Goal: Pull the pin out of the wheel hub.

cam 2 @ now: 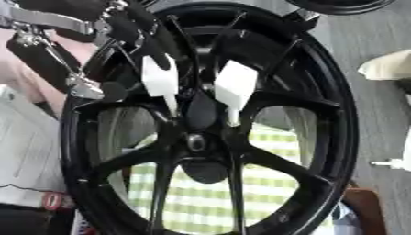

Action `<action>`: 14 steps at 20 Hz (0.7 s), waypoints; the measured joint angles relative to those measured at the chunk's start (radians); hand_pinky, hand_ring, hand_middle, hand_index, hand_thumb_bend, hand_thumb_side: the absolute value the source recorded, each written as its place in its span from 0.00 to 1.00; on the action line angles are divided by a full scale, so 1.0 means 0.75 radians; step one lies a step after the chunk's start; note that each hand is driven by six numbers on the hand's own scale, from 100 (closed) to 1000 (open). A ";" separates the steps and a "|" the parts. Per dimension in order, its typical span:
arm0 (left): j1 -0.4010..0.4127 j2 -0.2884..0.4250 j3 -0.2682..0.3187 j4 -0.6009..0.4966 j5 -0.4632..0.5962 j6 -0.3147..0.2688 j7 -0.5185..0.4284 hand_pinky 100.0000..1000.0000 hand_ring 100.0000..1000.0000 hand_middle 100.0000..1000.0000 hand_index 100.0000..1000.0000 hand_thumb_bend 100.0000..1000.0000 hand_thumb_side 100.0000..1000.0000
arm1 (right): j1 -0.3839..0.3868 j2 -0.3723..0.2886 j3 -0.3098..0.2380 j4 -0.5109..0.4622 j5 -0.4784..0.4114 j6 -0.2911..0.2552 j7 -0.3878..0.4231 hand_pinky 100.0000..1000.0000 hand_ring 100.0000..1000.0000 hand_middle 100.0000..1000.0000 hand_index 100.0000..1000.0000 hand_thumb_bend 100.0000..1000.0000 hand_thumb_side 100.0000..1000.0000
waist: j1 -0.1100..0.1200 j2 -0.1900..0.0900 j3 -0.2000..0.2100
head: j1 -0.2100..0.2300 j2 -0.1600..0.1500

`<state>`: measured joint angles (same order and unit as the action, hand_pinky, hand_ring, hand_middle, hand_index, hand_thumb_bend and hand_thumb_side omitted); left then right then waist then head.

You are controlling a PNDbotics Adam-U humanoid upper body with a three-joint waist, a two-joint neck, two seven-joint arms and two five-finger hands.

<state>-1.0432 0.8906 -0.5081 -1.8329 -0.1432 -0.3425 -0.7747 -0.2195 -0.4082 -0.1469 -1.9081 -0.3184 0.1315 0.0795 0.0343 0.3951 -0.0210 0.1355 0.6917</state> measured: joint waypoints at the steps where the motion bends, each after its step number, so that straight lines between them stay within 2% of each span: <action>1: 0.000 -0.004 0.000 0.003 -0.001 -0.002 0.002 0.86 0.87 0.83 0.86 0.18 0.00 | 0.000 0.000 0.000 0.000 0.000 0.000 0.000 0.89 0.71 0.52 0.64 0.18 0.31 | 0.000 0.000 0.000 | 0.002 0.000; 6: -0.006 -0.015 0.000 0.009 -0.009 -0.010 0.010 0.86 0.87 0.84 0.86 0.18 0.00 | 0.000 0.003 0.007 0.000 0.000 -0.001 0.004 0.89 0.71 0.52 0.64 0.18 0.31 | -0.001 0.003 -0.002 | 0.005 -0.001; 14: -0.006 -0.029 0.000 0.037 -0.030 -0.021 0.021 0.84 0.86 0.81 0.85 0.12 0.00 | -0.001 0.011 0.007 0.000 0.000 0.000 0.010 0.89 0.71 0.52 0.64 0.18 0.31 | -0.004 0.015 -0.006 | 0.011 -0.012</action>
<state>-1.0475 0.8687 -0.5082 -1.8052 -0.1659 -0.3584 -0.7589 -0.2203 -0.4000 -0.1414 -1.9081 -0.3186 0.1312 0.0868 0.0316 0.4065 -0.0255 0.1435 0.6827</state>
